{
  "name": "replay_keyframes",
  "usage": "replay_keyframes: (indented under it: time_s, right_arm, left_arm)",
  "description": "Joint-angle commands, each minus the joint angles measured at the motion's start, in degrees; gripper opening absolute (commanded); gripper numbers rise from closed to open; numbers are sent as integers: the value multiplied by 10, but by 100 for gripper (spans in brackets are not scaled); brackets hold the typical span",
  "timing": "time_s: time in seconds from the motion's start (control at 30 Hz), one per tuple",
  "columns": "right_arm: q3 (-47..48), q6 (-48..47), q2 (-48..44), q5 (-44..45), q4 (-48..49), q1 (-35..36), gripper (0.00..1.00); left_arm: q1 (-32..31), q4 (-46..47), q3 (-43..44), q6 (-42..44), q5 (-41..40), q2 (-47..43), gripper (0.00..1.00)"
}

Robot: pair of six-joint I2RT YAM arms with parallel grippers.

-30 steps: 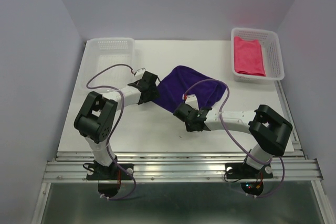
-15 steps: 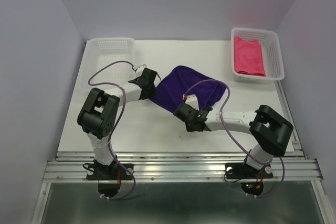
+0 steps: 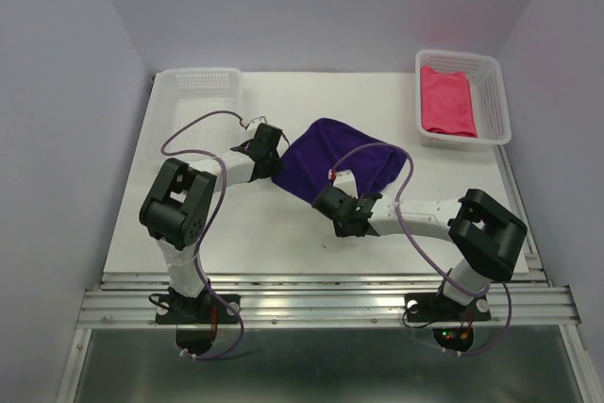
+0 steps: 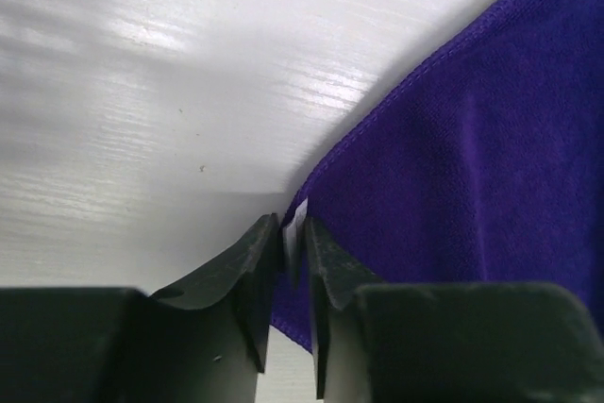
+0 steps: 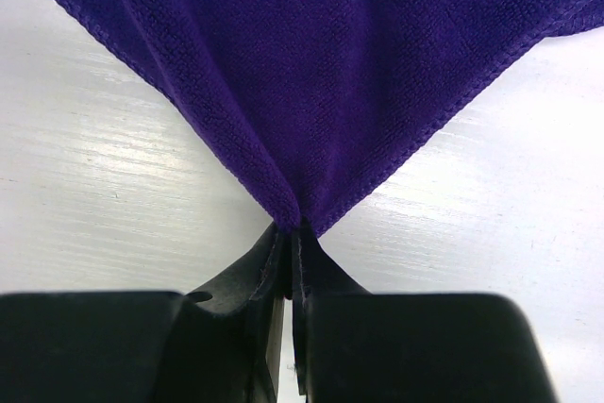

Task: Fold and stack the towels
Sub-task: Flatten out the crumpled towel

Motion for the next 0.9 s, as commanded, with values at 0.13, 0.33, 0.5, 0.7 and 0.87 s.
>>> replay_keyframes:
  time_s: [0.13,0.33,0.5,0.7,0.87]
  right_arm:
    - [3,3,-7,-7,15,7,8]
    - [10,-3,-34,28,-1,6,6]
    - [20,-23,-72,51,-6,6,1]
    - [34,-34,-133,83,-28,7,1]
    - [71,-58,-189,119,-63,7,1]
  left_arm:
    - [1,-41,-8,12,12,25,0]
    - [-1,-12,-47,10,20,-69,0]
    - [-1,38,-104,8,72,-175,0]
    - [-1,51,-138,4,99,-269,0]
    - [-1,51,-124,-7,128,-363,0]
